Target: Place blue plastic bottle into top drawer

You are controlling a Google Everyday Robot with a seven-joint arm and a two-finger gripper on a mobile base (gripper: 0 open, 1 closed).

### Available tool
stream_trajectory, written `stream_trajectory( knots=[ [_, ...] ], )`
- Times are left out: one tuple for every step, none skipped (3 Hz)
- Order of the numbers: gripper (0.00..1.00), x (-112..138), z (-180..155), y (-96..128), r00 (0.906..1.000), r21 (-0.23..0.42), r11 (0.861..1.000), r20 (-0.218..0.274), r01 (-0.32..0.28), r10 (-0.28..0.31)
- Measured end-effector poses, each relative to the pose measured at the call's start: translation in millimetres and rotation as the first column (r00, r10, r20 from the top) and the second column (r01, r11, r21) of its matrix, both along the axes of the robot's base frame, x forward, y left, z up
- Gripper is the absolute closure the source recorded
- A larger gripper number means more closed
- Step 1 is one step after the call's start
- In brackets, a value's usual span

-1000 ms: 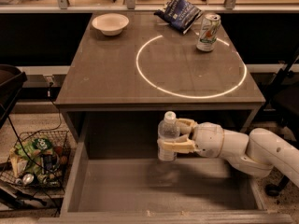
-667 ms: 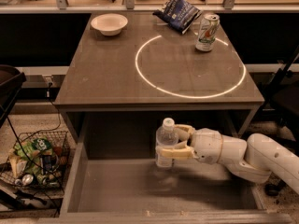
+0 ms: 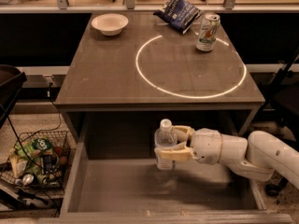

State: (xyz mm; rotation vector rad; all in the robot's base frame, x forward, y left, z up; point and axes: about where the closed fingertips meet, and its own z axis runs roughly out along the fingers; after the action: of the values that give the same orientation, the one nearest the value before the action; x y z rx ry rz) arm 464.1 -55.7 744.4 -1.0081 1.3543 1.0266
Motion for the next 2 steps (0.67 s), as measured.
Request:
stream_trajectory(
  knots=[
    [1.0,3.2,1.2,3.4,0.9998,-0.03,0.999,-0.013,-0.017,0.017],
    [1.0,9.5,-1.9,11.3,0.9986,-0.034,0.998,-0.021,-0.049,0.048]
  ],
)
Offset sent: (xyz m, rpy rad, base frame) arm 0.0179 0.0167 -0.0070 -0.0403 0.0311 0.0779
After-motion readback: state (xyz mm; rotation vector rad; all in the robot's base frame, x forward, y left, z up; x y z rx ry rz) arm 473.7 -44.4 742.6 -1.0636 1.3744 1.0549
